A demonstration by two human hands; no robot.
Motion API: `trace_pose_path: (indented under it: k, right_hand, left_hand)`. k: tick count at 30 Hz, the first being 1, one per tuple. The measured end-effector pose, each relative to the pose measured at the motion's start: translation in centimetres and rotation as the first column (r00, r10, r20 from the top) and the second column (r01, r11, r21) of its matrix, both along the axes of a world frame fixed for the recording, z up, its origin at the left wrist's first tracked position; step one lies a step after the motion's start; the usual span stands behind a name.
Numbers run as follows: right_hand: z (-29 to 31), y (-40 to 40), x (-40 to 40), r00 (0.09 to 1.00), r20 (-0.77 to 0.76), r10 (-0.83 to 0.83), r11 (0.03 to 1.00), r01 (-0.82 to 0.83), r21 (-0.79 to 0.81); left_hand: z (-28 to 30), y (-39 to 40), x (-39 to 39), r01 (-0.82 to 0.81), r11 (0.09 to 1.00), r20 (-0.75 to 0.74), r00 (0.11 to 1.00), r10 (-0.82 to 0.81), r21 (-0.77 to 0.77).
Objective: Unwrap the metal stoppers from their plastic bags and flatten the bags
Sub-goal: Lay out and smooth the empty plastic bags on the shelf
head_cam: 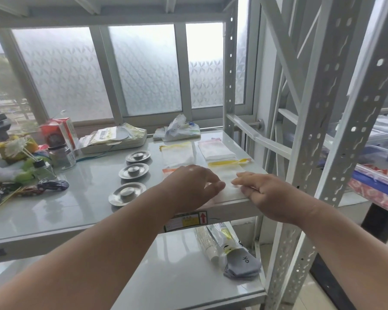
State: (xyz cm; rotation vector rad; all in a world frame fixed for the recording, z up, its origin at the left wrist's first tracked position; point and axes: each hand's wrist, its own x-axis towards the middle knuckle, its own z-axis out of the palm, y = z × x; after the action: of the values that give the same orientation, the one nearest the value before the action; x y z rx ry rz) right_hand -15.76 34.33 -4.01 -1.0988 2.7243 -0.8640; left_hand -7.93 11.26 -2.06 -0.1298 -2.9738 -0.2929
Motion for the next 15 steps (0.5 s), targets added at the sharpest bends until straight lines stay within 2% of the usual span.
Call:
trace_pose_path:
  k: [3,7,15]
  right_hand:
    - [-0.02,0.35,-0.02,0.999,-0.005,-0.04,0.999,0.04,-0.033]
    - [-0.02,0.13,0.04,0.996,-0.038,-0.078,0.997,0.077,-0.018]
    - [-0.16,-0.12,-0.3,0.992,-0.052,-0.113,0.993,0.114,0.014]
  left_hand:
    - [-0.02,-0.14,-0.13,-0.023,1.0,-0.025,0.999,0.022,-0.021]
    - [-0.37,0.06,-0.28,0.011,0.999,0.033,0.999,-0.013,0.038]
    - [-0.82,-0.04,0.28,0.041,0.992,-0.013,0.999,-0.04,0.116]
